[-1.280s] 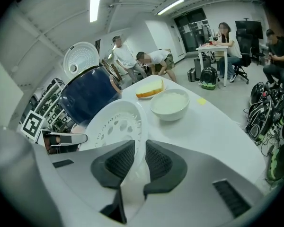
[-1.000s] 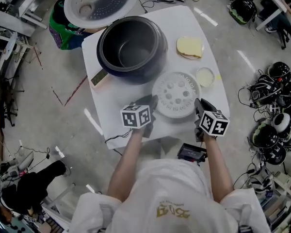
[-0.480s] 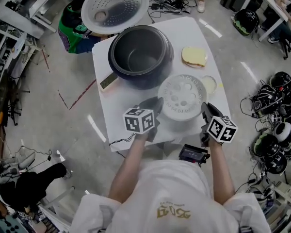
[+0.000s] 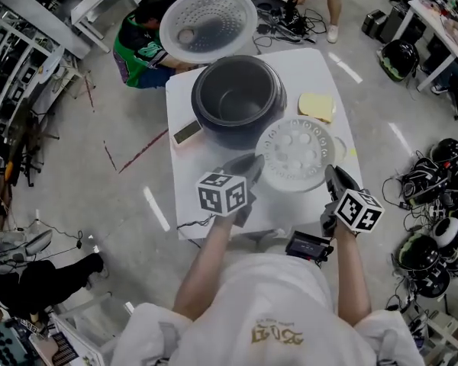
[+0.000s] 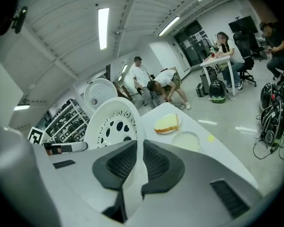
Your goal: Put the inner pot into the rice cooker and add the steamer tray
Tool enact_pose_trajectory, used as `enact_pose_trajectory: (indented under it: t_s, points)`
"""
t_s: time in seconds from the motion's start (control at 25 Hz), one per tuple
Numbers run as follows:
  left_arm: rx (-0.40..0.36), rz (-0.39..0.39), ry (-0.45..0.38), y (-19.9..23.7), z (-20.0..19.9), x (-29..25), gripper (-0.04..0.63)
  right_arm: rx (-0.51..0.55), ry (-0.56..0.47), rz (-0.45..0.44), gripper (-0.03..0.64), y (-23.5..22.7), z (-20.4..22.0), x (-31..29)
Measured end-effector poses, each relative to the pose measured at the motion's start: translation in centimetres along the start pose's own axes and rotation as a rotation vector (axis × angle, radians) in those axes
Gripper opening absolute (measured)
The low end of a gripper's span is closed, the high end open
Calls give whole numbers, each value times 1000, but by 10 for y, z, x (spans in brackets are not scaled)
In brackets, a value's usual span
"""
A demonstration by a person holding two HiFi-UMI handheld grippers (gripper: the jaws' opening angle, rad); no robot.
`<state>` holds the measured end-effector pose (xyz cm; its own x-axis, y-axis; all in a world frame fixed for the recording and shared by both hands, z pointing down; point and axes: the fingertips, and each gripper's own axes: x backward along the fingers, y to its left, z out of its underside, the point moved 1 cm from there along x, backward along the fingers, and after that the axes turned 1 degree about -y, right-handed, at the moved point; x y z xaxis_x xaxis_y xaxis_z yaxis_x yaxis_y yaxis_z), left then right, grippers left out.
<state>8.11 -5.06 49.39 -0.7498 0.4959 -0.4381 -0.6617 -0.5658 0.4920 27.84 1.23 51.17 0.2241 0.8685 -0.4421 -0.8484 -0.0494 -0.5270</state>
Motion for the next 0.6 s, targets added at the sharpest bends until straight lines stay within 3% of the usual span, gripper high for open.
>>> enact_pose_trajectory:
  t_s: [0.6]
  points:
    - [46,-58,-180,-1,-64,49,55,94,-65,-193,49,68,-74,-16]
